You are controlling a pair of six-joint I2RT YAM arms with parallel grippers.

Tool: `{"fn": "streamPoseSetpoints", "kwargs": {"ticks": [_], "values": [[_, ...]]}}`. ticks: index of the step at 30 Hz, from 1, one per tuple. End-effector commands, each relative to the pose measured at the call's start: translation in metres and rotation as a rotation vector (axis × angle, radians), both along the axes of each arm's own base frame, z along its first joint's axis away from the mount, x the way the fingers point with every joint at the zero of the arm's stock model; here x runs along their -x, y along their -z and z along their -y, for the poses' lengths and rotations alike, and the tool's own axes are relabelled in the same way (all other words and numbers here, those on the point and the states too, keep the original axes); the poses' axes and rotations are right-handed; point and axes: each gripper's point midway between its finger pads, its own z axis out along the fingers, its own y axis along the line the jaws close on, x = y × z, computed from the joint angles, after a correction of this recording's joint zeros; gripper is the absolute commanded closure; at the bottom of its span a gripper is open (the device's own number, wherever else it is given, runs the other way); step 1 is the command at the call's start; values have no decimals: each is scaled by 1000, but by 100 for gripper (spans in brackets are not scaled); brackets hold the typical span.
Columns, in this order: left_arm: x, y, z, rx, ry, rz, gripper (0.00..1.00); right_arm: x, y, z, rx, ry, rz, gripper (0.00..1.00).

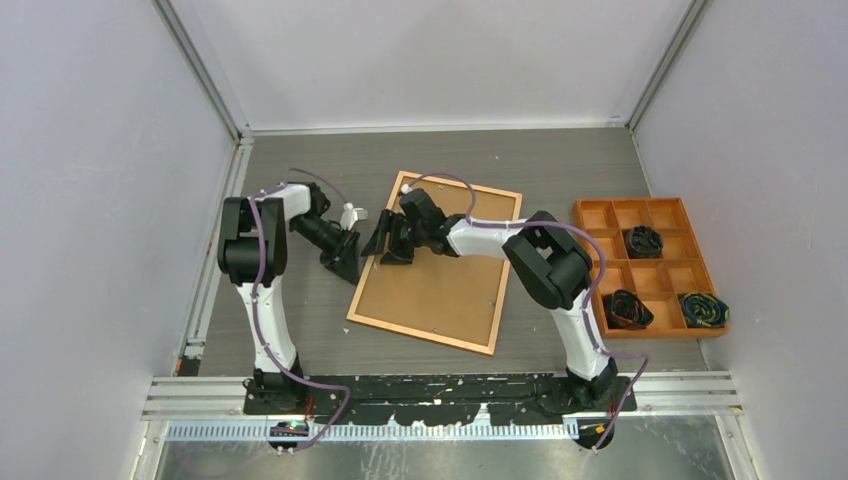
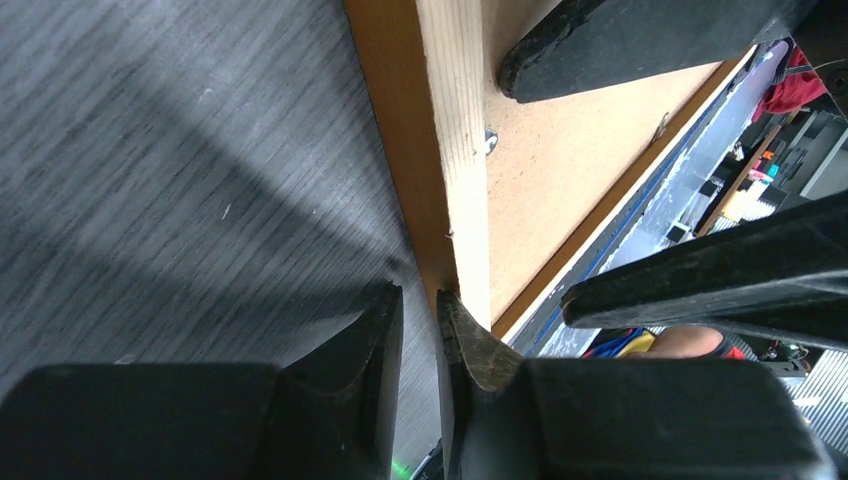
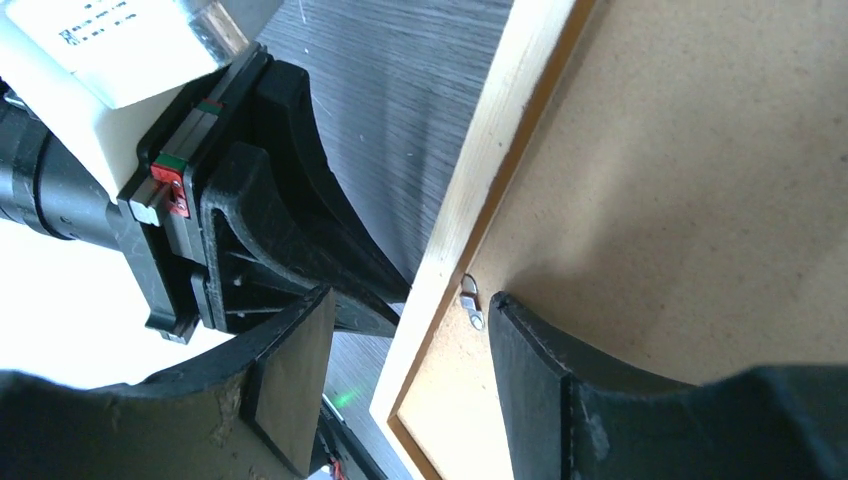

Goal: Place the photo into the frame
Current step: Install the photo frame at the center of the board.

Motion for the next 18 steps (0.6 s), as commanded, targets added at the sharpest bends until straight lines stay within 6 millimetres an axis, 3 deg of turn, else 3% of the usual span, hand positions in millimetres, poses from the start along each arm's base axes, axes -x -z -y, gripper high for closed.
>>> {"fn": "streamPoseSetpoints", "kwargs": {"ticks": [1,18], "values": [[0,2,2,10,-9,6,79,-5,-11,-16,-38,-21,38,37],[-3,3,0,-5,-10,20,81,7,-8,-24,-45,-44,10,38]]}}
